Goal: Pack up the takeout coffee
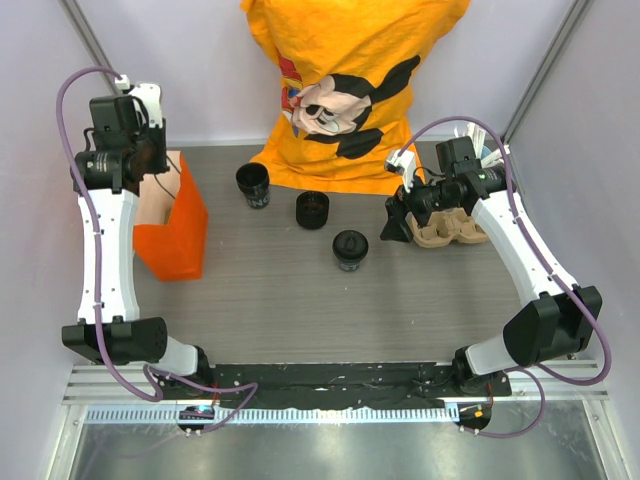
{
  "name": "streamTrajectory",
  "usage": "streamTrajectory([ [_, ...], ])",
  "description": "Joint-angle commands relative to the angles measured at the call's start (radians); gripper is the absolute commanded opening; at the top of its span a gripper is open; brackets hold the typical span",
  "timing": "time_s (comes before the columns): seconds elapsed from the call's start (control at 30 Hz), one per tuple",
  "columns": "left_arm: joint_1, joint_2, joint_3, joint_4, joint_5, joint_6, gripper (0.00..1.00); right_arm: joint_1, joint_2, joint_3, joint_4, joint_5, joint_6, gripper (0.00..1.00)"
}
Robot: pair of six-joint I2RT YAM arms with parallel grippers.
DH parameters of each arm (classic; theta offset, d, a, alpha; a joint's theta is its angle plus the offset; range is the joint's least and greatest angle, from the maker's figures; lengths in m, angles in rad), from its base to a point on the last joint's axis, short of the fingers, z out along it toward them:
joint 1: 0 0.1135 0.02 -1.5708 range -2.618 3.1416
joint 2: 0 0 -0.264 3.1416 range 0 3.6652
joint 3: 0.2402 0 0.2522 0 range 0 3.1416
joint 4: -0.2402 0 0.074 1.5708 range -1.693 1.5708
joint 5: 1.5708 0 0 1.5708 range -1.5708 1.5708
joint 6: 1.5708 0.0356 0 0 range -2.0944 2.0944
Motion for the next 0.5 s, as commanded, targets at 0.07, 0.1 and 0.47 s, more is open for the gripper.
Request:
streamTrajectory([
  [0.07,0.007,-0.010,0.001,0.044,0.043,0.014,0.14,-0.003,-0.040,-0.003,0.005,-0.026,-0.015,0.93],
  [0.1,0.009,-0.014,-0.001,0.044,0.051,0.017,0.12,-0.003,-0.040,-0.003,0.005,-0.025,-0.015,0.93],
  [0.47,0.009,-0.068,-0.015,0.020,0.133,0.044,0.00,-0.003,-0.046,-0.008,0.005,-0.026,-0.016,0.93],
])
